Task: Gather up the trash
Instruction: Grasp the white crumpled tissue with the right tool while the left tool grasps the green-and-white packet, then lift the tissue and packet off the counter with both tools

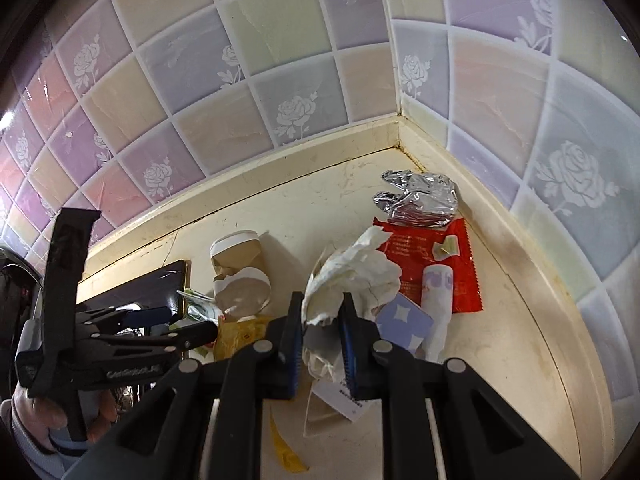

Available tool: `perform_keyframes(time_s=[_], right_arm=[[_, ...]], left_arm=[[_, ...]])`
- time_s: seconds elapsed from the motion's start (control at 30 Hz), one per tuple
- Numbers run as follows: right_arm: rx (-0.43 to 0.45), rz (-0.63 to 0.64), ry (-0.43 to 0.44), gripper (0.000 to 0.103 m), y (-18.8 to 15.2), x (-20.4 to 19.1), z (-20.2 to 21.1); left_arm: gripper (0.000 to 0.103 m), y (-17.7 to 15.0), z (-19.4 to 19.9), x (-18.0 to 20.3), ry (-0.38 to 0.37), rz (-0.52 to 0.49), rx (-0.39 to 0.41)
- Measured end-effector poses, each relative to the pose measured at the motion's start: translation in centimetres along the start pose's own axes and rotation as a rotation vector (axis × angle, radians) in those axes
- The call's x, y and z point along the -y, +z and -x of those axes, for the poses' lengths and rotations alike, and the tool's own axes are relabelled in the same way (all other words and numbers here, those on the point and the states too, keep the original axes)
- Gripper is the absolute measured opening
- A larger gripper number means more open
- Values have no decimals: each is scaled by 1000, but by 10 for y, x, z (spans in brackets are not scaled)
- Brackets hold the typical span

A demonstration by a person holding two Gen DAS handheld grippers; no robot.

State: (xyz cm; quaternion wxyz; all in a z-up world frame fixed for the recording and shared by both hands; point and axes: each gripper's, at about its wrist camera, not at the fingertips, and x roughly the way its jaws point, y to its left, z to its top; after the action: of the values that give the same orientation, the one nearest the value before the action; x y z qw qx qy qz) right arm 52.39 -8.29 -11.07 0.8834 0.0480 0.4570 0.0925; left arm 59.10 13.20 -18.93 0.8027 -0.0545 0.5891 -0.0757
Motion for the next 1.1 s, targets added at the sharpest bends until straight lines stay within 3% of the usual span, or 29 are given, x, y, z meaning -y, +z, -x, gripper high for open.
perform_keyframes(time_s=[0.27,0.37,0.47,0.6,0.67,1.1], right_arm=[[23,-22,1,16,-9,4,11],[28,-27,0,16,-11,7,15],[31,-43,1,16,-13,11,19],[34,-56,-3,16,-16,16,24],[36,-60,-1,16,-17,18,27],[90,-36,0,16,-30,11,70]], left_arm=[[76,8,-9,19,91,-21,-20],[76,15,-19,24,77,0,-57],[75,20,-26,27,119,-2,-54],[58,21,-24,30,142,-17,-30],[52,21,-19,33,124,-9,-10],[51,-21,40,47,34,24,75]])
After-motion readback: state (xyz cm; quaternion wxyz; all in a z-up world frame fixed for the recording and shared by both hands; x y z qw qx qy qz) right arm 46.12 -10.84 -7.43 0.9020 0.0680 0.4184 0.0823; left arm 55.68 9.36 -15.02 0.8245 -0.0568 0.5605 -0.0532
